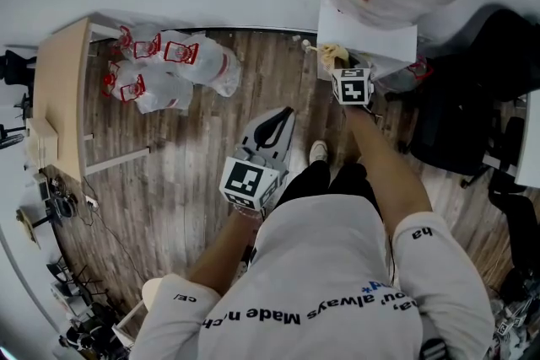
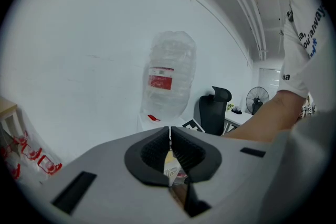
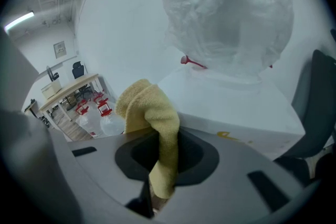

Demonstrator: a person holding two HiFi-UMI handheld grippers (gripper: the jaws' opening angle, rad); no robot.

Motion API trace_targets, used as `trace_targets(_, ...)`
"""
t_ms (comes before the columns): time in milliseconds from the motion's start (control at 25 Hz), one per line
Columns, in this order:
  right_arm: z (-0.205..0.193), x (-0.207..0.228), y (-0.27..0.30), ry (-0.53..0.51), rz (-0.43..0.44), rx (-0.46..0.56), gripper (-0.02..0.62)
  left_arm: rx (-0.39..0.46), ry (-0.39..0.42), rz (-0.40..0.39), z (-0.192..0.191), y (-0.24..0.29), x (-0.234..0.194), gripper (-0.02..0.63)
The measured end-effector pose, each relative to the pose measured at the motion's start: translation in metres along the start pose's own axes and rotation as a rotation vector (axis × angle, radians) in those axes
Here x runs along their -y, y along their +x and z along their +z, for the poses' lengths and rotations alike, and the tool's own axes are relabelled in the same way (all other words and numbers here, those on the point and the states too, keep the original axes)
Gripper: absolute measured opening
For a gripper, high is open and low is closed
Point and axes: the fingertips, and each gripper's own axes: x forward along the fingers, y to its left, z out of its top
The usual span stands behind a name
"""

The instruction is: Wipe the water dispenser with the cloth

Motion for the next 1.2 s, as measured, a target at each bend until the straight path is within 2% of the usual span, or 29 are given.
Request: trace_targets(1200,-0.030,0.117,-0.059,0.077,-0.155,-0.022,0.058,0.014,0.019,-0.085,0.009,0.030,0.057,0.028)
